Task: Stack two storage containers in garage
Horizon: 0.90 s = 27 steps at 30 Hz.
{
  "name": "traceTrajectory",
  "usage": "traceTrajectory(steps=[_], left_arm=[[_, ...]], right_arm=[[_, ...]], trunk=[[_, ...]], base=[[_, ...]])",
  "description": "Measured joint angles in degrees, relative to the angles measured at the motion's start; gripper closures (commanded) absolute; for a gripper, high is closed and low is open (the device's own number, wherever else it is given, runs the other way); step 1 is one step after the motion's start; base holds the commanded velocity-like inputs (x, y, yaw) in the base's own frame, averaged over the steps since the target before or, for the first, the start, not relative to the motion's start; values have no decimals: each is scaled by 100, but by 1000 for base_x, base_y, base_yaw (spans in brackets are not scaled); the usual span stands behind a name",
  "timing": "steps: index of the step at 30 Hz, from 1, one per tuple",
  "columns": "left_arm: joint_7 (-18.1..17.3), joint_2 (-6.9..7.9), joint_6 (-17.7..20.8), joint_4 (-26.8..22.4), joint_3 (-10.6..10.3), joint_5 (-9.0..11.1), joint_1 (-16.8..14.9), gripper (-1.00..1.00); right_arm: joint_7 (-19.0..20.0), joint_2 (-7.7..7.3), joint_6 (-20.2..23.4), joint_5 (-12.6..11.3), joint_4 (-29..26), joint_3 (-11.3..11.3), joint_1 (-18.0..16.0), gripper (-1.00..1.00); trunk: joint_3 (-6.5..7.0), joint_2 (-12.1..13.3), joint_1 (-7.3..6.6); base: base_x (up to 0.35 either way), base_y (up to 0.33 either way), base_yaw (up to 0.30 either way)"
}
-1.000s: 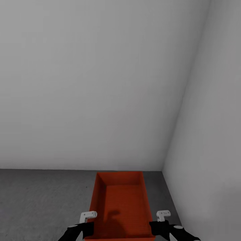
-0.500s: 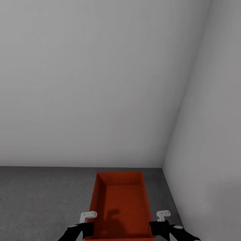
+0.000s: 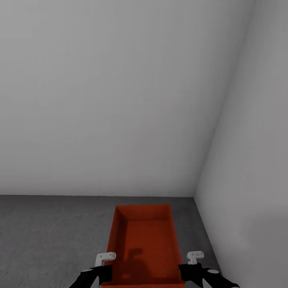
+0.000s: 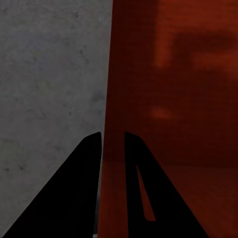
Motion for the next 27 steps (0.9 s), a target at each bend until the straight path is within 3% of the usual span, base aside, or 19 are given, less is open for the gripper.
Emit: traceTrajectory(steps=[27], left_arm=[[1,-5,-123,0,-9,1,1,100]], right_arm=[[-7,-1,-128,-4,2,4,-1,100]], trunk=[[-734,-1084,593]], base=[[0,0,0]])
